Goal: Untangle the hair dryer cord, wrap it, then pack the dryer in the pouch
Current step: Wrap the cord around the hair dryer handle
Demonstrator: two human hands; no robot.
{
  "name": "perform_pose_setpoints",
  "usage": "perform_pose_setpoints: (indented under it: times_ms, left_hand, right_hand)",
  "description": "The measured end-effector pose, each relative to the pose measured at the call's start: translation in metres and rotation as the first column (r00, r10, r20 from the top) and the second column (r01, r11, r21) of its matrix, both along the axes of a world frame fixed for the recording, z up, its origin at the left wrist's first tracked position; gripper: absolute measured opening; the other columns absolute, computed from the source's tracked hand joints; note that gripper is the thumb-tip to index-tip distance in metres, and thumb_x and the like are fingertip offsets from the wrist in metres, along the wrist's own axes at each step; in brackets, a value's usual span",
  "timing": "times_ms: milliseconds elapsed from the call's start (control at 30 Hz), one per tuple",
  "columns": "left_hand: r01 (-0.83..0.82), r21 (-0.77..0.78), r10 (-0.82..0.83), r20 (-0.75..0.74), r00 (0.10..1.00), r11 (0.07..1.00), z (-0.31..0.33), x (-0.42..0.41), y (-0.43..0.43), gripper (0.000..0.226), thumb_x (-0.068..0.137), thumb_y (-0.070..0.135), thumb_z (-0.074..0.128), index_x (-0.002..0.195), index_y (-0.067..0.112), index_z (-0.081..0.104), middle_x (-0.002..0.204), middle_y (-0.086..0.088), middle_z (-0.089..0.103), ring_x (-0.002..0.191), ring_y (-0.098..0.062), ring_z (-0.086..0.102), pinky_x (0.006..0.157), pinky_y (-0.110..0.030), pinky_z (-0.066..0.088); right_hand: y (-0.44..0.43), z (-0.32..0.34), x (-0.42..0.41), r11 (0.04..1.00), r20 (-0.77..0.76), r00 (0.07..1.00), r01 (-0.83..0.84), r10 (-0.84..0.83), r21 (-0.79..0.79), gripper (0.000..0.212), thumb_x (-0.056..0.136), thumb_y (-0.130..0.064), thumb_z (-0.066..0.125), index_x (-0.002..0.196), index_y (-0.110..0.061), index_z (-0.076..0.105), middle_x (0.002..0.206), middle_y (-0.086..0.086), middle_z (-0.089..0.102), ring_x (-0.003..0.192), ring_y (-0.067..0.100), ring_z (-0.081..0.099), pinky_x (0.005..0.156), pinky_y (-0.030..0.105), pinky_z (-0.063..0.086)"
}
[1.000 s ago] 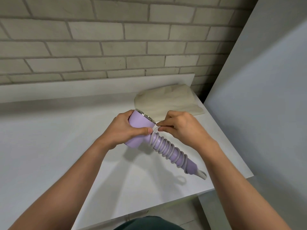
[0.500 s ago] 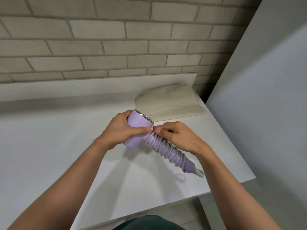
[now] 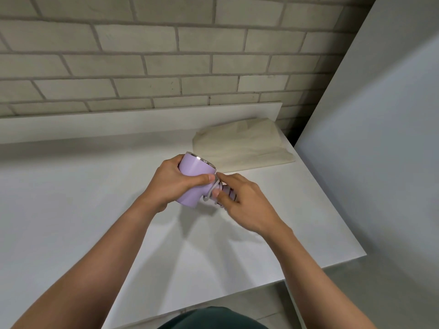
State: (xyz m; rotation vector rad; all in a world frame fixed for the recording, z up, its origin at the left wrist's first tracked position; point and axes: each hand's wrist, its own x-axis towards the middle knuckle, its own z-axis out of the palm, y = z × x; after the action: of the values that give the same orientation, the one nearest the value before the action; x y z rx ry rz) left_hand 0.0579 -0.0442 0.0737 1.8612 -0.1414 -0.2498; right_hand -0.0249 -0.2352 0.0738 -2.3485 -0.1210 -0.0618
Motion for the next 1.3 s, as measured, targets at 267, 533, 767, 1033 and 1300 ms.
perform_pose_setpoints:
  times_ms: [267,533,767,1033,1300]
  left_hand:
    - [-0.022,0.076,0.024,-0.031,0.999,0.997,0.003,0.012,-0.004,0.049,0.061,0.041,0.097,0.1,0.027,0.073,0.092,0.01,0.078,0.088,-0.013,0.075,0.076,-0.036,0.062]
    - [0.125,0.267,-0.111,-0.067,0.992,0.955,0.016,0.023,0.009,0.063,0.05,0.064,0.092,0.099,0.03,0.071,0.095,0.012,0.076,0.09,-0.013,0.074,0.08,-0.04,0.062]
    - [0.133,0.392,-0.058,-0.197,0.979,0.91,0.021,0.038,0.016,0.091,0.057,0.087,0.074,0.129,0.035,0.058,0.12,0.007,0.067,0.102,-0.015,0.069,0.087,-0.038,0.06]
    - [-0.161,-0.116,0.102,-0.4,0.911,0.98,0.013,0.035,0.061,0.038,0.103,0.041,0.052,0.124,0.012,0.064,0.121,-0.02,0.071,0.085,-0.029,0.075,0.084,-0.045,0.062]
    - [-0.078,-0.326,-0.164,-0.652,0.74,0.942,-0.053,-0.016,0.068,0.023,0.1,0.017,0.058,0.115,0.004,0.069,0.124,-0.018,0.073,0.113,-0.033,0.072,0.097,-0.044,0.056]
  right_hand:
    - [0.019,-0.032,0.008,0.863,0.155,0.988,0.099,-0.024,-0.496,0.068,0.082,-0.03,0.082,0.14,-0.012,0.051,0.119,0.001,0.065,0.099,0.028,0.065,0.071,0.032,0.037]
    - [0.031,-0.03,0.015,0.987,-0.081,0.988,0.127,-0.135,-0.096,0.05,0.08,-0.036,0.076,0.124,-0.028,0.054,0.097,-0.012,0.067,0.086,0.02,0.062,0.069,0.034,0.052]
    - [0.036,-0.041,0.02,0.99,-0.177,0.979,0.118,-0.103,0.08,0.035,0.076,-0.042,0.079,0.105,-0.031,0.061,0.079,-0.009,0.068,0.074,0.013,0.063,0.063,0.027,0.052]
    - [0.041,-0.039,0.027,0.826,-0.395,0.919,0.234,-0.015,0.513,0.02,0.082,-0.027,0.081,0.095,-0.015,0.073,0.089,0.009,0.078,0.073,0.017,0.072,0.066,0.029,0.058]
    - [0.056,-0.057,0.032,0.707,-0.484,0.875,0.348,-0.01,0.615,0.019,0.083,-0.023,0.076,0.097,-0.01,0.074,0.093,0.023,0.075,0.074,0.024,0.067,0.068,0.037,0.057]
